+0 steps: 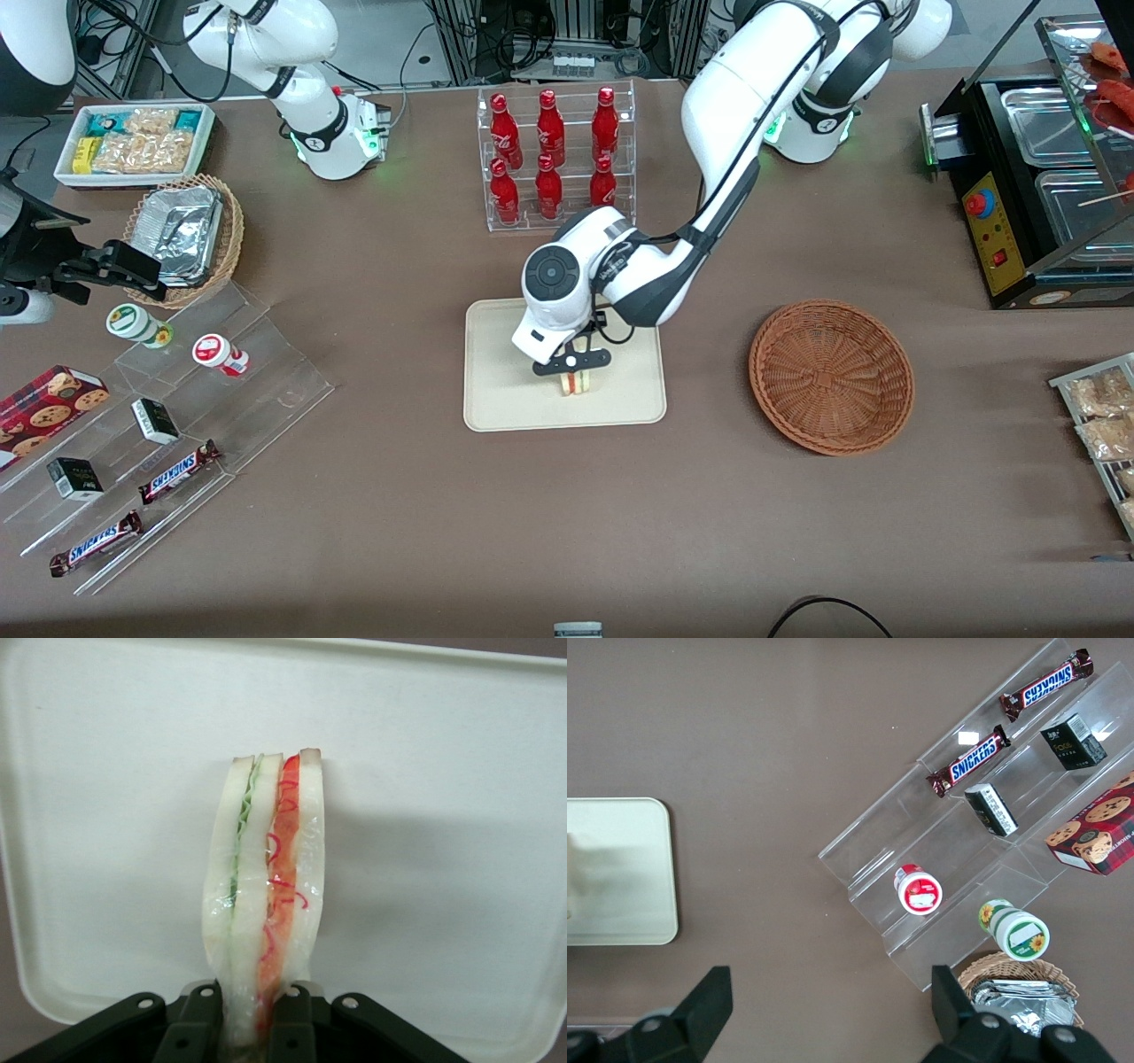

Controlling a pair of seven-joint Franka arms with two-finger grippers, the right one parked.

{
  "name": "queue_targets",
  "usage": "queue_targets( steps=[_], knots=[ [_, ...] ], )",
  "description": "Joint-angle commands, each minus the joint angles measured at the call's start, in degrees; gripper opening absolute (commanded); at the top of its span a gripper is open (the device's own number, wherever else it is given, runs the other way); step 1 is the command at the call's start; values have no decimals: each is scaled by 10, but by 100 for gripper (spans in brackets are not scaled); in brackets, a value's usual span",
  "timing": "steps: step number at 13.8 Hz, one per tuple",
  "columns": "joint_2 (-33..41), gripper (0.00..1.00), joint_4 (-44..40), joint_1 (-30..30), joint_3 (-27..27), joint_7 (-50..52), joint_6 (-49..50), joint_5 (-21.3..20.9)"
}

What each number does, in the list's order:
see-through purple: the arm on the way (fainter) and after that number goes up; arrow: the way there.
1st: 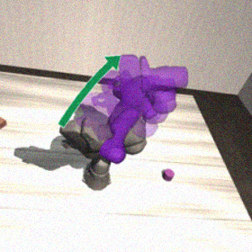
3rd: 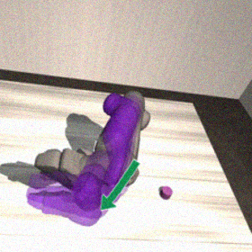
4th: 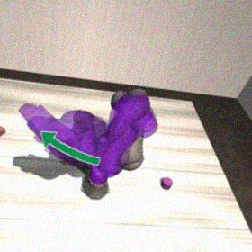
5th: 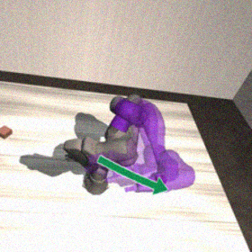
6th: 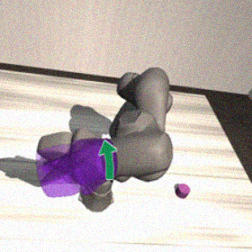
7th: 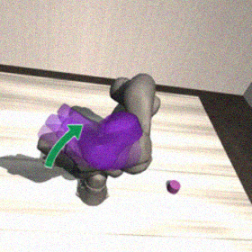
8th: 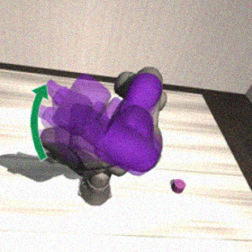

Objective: Place sandwich from basket to tray
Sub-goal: 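Lower the sandwich onto the tray and open the left gripper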

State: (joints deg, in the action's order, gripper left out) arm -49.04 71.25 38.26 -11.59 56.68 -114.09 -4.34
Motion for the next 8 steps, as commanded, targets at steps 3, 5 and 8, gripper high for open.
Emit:
queue_targets(
  steps=[3, 5, 8],
  knots=[
    [-21, 0, -31, 11, 10, 26, -3, -5],
    [-21, 0, -31, 11, 10, 30, -4, -5],
    [-25, 0, -31, 12, 10, 59, -14, -7]
  ],
)
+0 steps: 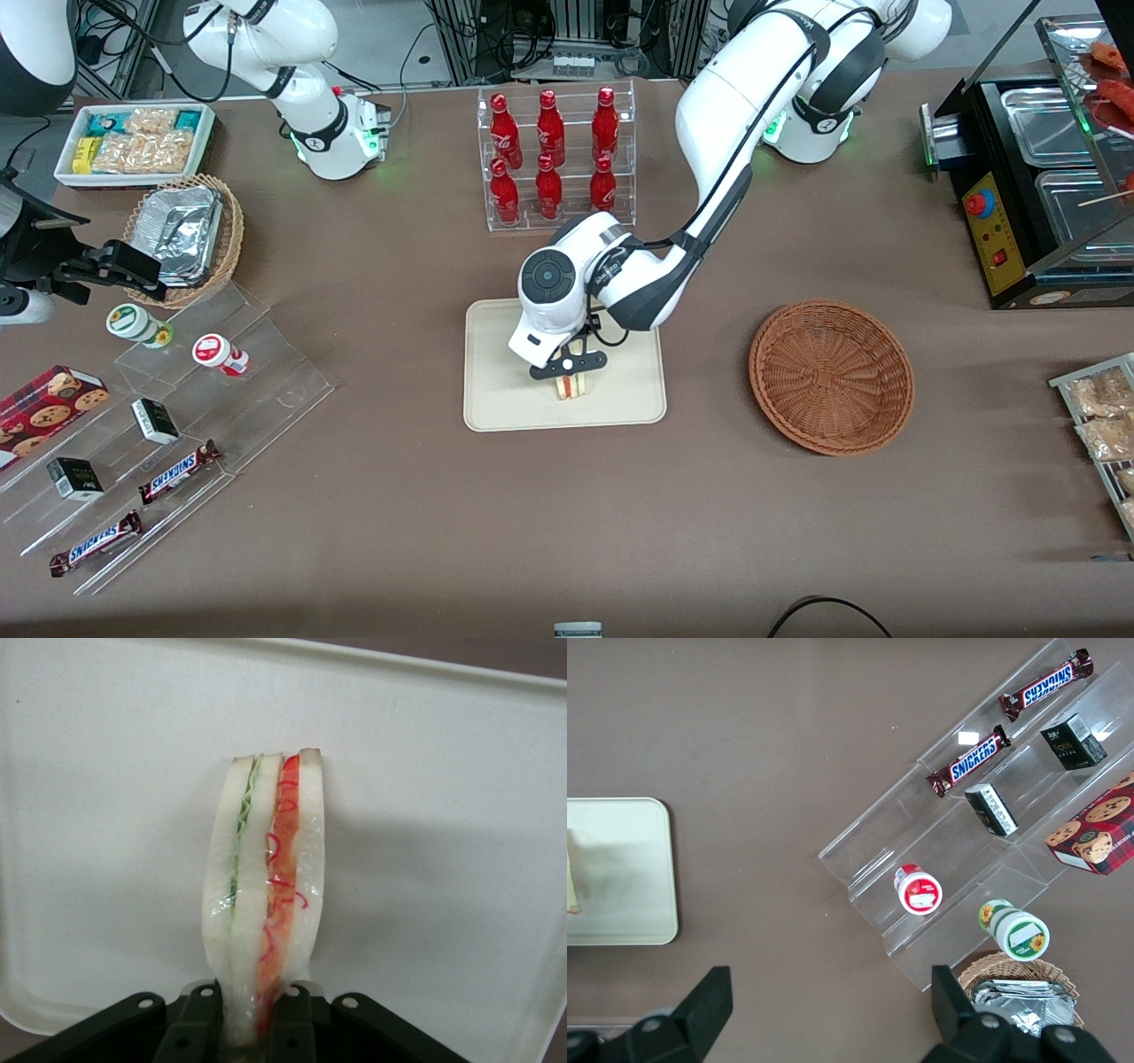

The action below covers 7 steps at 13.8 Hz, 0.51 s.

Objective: Place sandwich from basket to tray
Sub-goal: 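Lower the sandwich onto the tray and open the left gripper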

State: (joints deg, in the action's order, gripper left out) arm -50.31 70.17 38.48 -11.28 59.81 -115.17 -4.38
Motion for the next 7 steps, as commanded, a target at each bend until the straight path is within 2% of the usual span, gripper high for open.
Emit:
queue_targets(
  steps=[1, 2, 3, 4, 7],
  knots=[
    [-15, 0, -20, 10, 6, 29, -4, -15],
    [-16, 10, -20, 10, 6, 29, -4, -20],
    [-16, 45, -19, 10, 6, 29, -4, -21],
    [-15, 99, -19, 10, 6, 29, -4, -21],
    [-10, 100, -19, 10, 6, 29, -1, -21]
  ],
)
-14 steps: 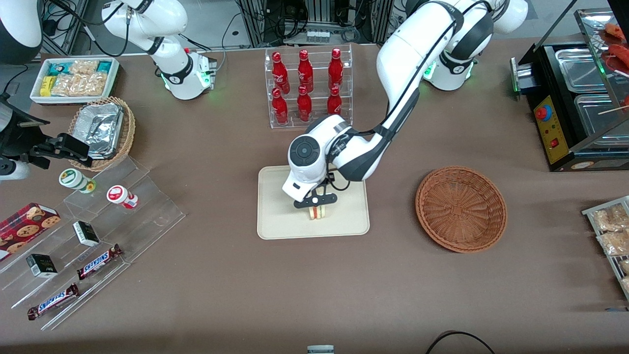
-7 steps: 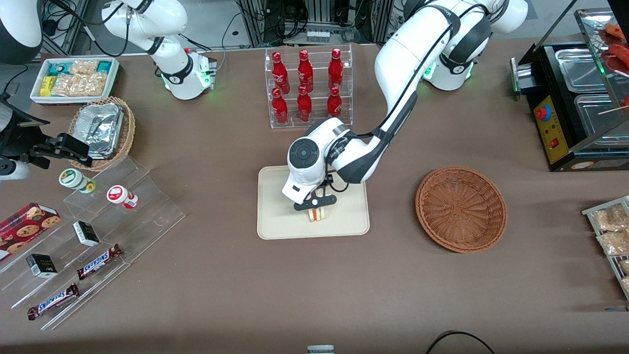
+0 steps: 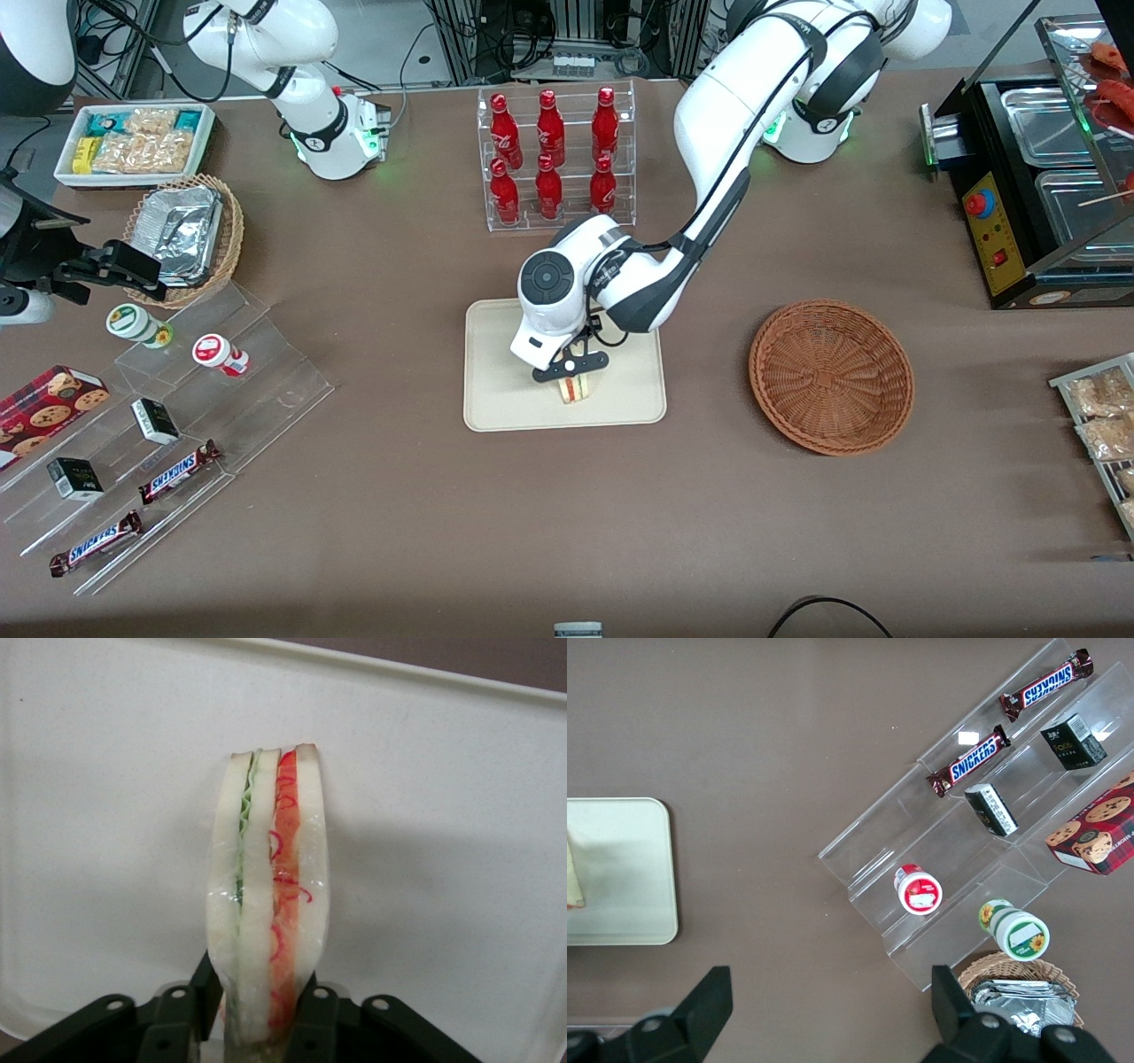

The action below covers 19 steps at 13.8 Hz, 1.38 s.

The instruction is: Place sandwich from basket to tray

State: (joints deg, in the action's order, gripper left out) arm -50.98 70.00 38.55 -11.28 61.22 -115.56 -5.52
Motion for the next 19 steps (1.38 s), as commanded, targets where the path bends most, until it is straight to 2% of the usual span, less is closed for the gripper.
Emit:
queue_targets(
  steps=[1, 8, 13, 16, 18, 19],
  knots=[
    [-1, 100, -18, 9, 6, 14, 3, -10],
    [81, 100, -18, 1, 3, 1, 49, -6],
    [119, 100, -18, -5, 9, -78, 89, -12],
    [148, 100, -14, -6, 55, -116, 126, -2],
    [172, 100, -3, -57, 56, -165, 155, 2],
    [194, 100, 20, -86, 56, -204, 158, 22]
  ],
)
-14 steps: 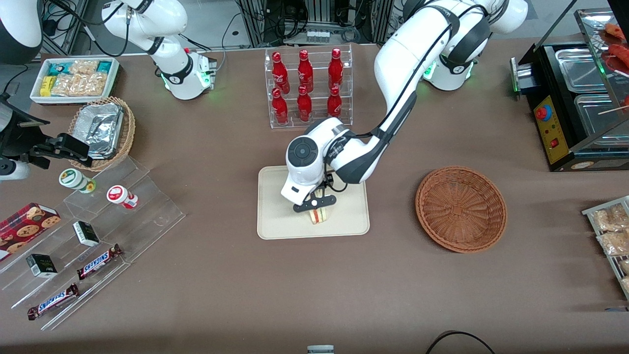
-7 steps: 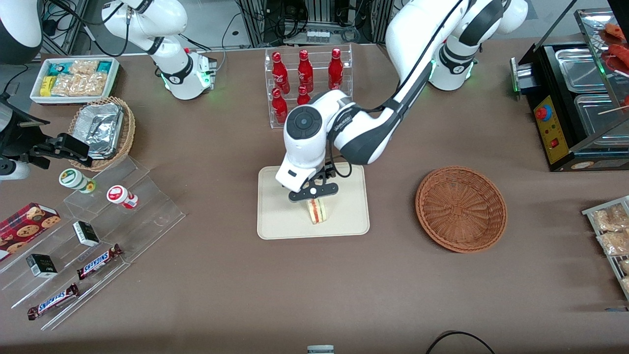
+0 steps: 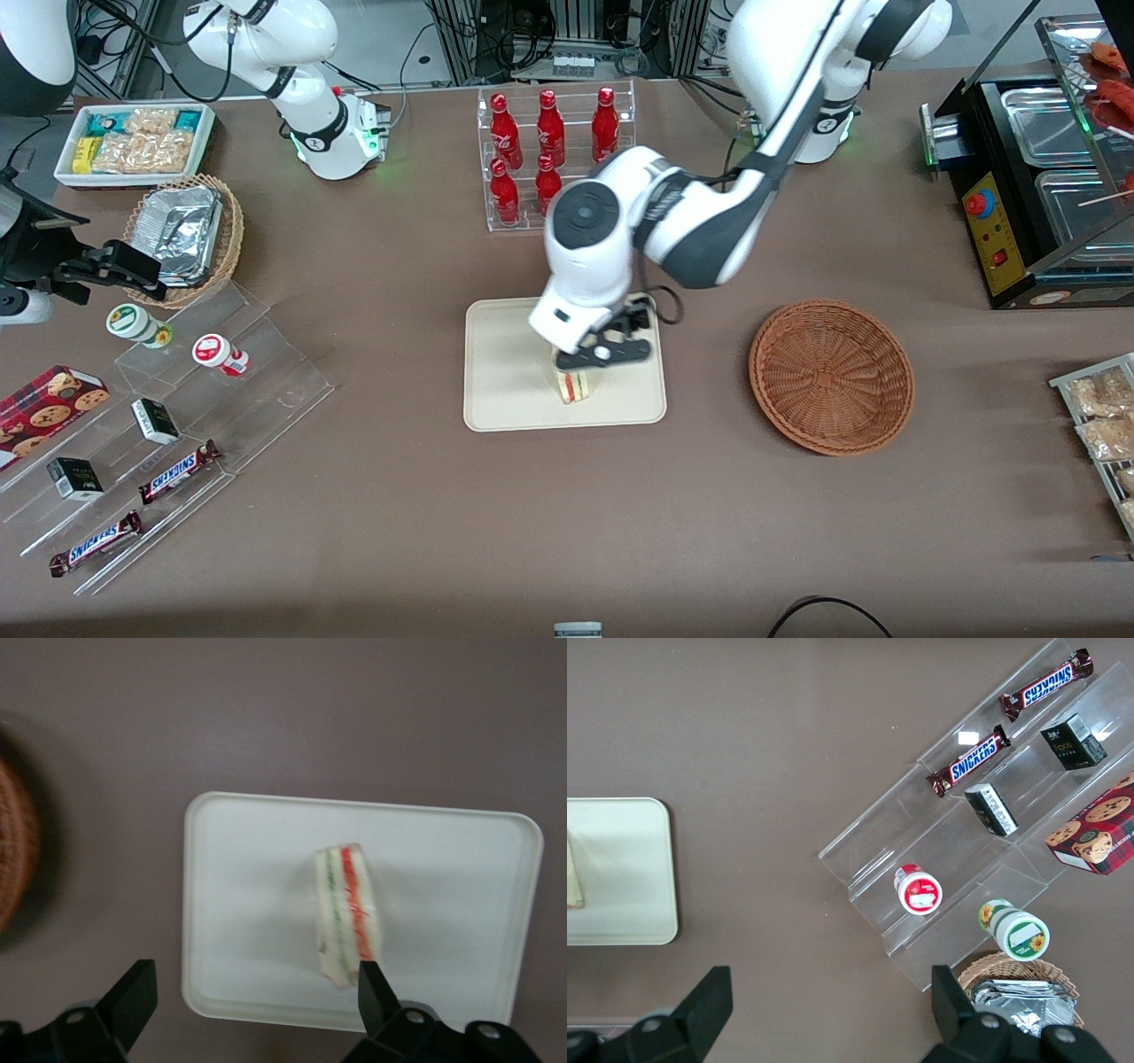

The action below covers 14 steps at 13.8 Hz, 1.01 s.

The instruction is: Place sandwich from basket to tray

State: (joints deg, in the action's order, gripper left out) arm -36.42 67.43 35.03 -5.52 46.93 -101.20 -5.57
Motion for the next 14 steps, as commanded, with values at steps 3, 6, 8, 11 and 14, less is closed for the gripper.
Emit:
queue_targets(
  steps=[3, 6, 8, 11, 14],
  knots=[
    [124, 100, 126, -124, 0, -203, 19, 49],
    [170, 100, 180, -184, 0, -299, 19, 50],
    [187, 100, 188, -219, 0, -352, 44, 50],
    [212, 100, 190, -256, 2, -410, 82, 46],
    [246, 100, 196, -279, 2, -413, 107, 40]
  ],
)
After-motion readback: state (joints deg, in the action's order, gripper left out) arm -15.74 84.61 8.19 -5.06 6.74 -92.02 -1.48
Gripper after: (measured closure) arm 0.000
